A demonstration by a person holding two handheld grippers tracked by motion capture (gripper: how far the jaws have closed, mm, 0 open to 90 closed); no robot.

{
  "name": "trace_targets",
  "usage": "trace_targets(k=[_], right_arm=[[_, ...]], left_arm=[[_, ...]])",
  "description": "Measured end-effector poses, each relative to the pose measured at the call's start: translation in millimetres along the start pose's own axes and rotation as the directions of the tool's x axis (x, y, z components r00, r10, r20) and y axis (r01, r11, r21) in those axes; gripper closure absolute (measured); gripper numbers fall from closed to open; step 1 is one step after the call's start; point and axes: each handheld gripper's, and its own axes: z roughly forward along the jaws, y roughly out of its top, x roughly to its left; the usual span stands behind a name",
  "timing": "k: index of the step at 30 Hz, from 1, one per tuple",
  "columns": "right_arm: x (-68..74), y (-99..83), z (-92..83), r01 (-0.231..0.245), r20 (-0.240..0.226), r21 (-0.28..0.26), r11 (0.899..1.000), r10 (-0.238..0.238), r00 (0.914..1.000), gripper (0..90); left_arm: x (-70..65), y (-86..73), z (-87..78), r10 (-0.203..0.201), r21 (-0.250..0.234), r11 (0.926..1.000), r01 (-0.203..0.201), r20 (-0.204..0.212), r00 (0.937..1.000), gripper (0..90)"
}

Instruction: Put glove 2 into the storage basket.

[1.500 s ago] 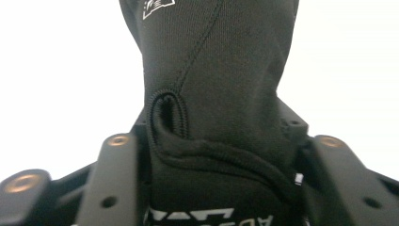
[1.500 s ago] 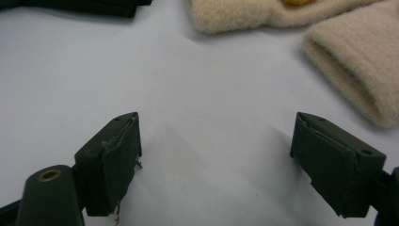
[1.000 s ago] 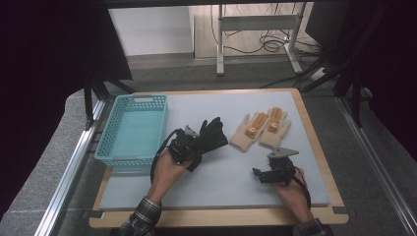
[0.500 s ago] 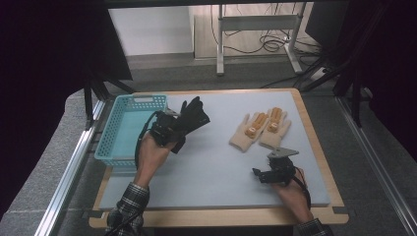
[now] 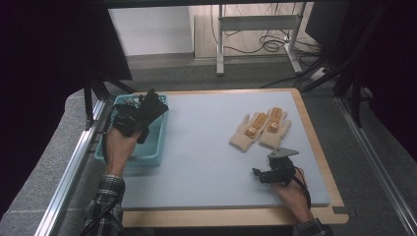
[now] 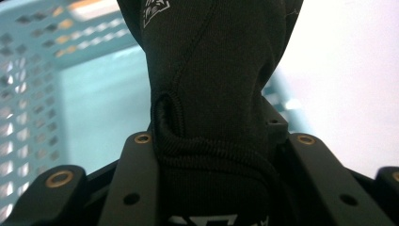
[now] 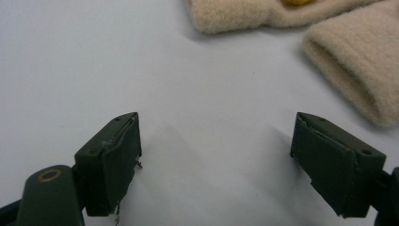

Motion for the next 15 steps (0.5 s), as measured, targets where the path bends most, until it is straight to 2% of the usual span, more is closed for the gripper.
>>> trace_targets(k=[1, 2, 3, 4, 5, 6, 7, 9, 13, 14, 15], right_arm=[[0.0, 0.0, 0.0, 0.000, 0.000, 0.000, 1.000, 0.000, 1.0000, 16.0], [0.0, 0.0, 0.0, 0.000, 0.000, 0.000, 1.000, 0.000, 1.0000, 16.0], [0.0, 0.0, 0.0, 0.000, 0.000, 0.000, 1.000, 0.000, 1.0000, 16.0], [0.0, 0.0, 0.0, 0.000, 0.000, 0.000, 1.000, 0.000, 1.0000, 16.0], [0.0, 0.0, 0.0, 0.000, 0.000, 0.000, 1.000, 0.000, 1.0000, 16.0], [0.1, 0.0, 0.0, -0.001, 0.000, -0.001, 1.000, 0.001, 1.0000, 16.1], [0.0, 0.0, 0.0, -0.001, 0.000, 0.000, 1.000, 0.001, 1.0000, 16.0], [0.1, 0.0, 0.0, 0.000, 0.000, -0.001, 1.000, 0.000, 1.0000, 16.0], [0.1, 0.0, 0.0, -0.001, 0.000, -0.001, 1.000, 0.001, 1.0000, 16.0], [0.1, 0.0, 0.0, -0.001, 0.000, -0.001, 1.000, 0.001, 1.0000, 16.0], [0.0, 0.0, 0.0, -0.001, 0.000, -0.001, 1.000, 0.001, 1.0000, 16.0]], left_arm=[[0.0, 0.0, 0.0, 0.000, 0.000, 1.0000, 0.000, 0.000, 1.0000, 62.5], [9.3, -1.9, 3.0, -0.023, 0.025, 0.9994, 0.023, -0.017, 0.9996, 62.4], [9.3, -1.9, 3.0, -0.023, 0.025, 0.9994, 0.023, -0.017, 0.9996, 62.2], [18.9, -3.6, 8.1, -0.038, 0.063, 0.9972, 0.040, -0.037, 0.9986, 62.1], [18.9, -3.6, 8.1, -0.038, 0.063, 0.9972, 0.040, -0.037, 0.9986, 62.0], [26.4, -5.0, 15.1, -0.052, 0.103, 0.9930, 0.058, -0.055, 0.9971, 61.8], [26.4, -5.0, 15.1, -0.052, 0.103, 0.9930, 0.058, -0.055, 0.9971, 61.7], [33.9, -6.1, 26.5, -0.063, 0.154, 0.9852, 0.075, -0.085, 0.9944, 61.9], [41.1, -6.0, 42.2, -0.068, 0.198, 0.9756, 0.093, -0.132, 0.9889, 61.9], [41.1, -6.0, 42.2, -0.068, 0.198, 0.9756, 0.093, -0.132, 0.9889, 61.9], [43.9, -5.4, 49.2, -0.069, 0.217, 0.9709, 0.102, -0.153, 0.9858, 62.0]])
